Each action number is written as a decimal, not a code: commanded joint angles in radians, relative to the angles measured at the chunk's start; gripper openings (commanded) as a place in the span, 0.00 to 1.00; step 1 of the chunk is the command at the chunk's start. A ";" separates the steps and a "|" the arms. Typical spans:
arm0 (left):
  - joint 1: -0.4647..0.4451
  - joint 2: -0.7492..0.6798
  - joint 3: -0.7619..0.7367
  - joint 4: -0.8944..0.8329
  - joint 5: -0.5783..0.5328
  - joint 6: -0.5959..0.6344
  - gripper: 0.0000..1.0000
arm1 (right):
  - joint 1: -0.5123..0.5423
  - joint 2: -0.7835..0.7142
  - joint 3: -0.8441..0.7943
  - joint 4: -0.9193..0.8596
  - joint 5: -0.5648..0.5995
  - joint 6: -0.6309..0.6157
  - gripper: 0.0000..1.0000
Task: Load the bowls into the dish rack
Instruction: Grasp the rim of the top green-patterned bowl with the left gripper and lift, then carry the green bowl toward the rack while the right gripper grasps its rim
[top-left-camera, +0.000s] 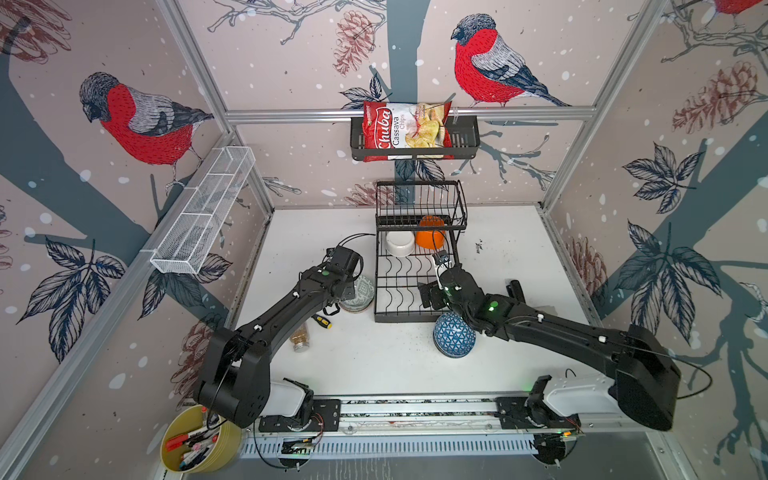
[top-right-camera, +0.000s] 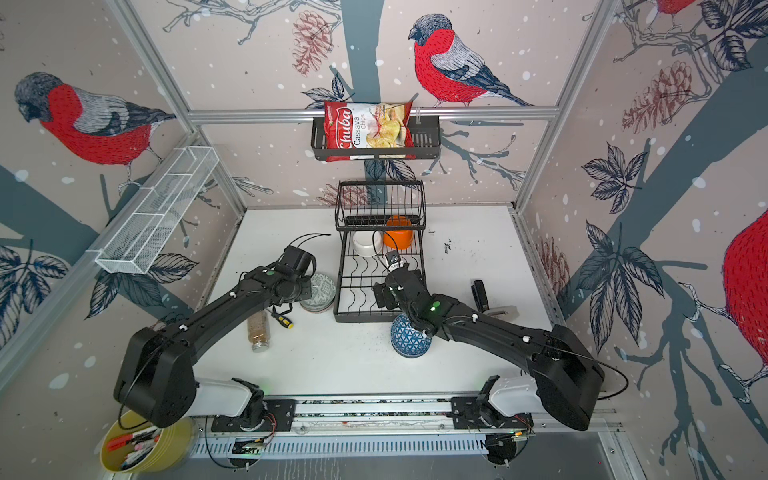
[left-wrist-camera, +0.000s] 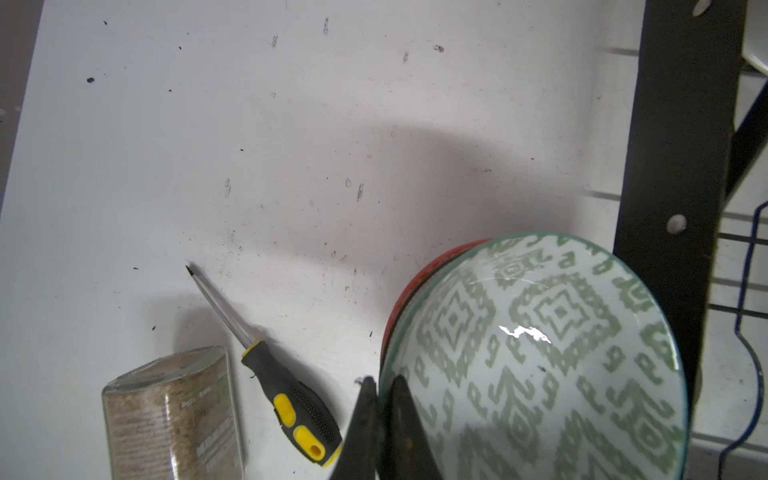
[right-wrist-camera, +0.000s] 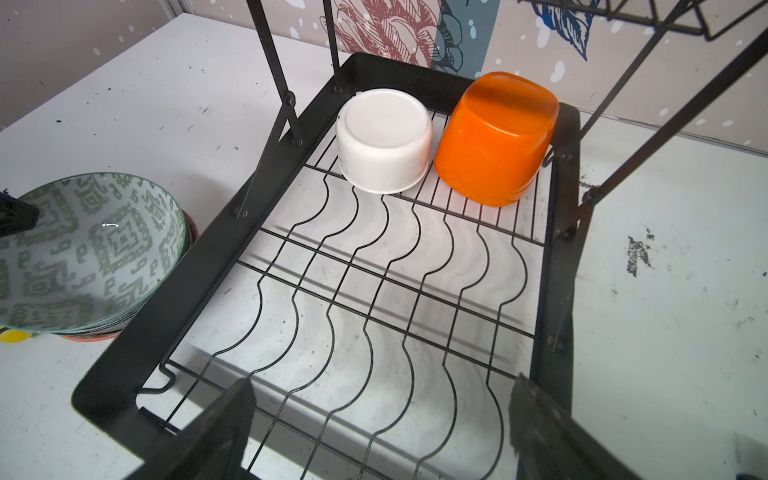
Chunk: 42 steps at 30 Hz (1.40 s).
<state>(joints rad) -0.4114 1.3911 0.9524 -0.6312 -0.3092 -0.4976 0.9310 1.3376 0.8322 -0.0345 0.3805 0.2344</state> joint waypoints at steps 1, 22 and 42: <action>0.001 -0.011 -0.002 0.001 0.015 0.022 0.00 | 0.002 0.011 0.014 0.016 -0.015 -0.003 0.95; 0.000 -0.201 -0.020 0.114 0.134 0.071 0.00 | 0.019 0.127 0.150 0.009 -0.149 0.039 0.92; -0.060 -0.336 -0.102 0.282 0.223 0.101 0.00 | 0.040 0.315 0.371 -0.056 -0.307 0.122 0.81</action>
<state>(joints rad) -0.4660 1.0546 0.8497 -0.4305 -0.0811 -0.3931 0.9699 1.6440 1.1893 -0.0784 0.0948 0.3401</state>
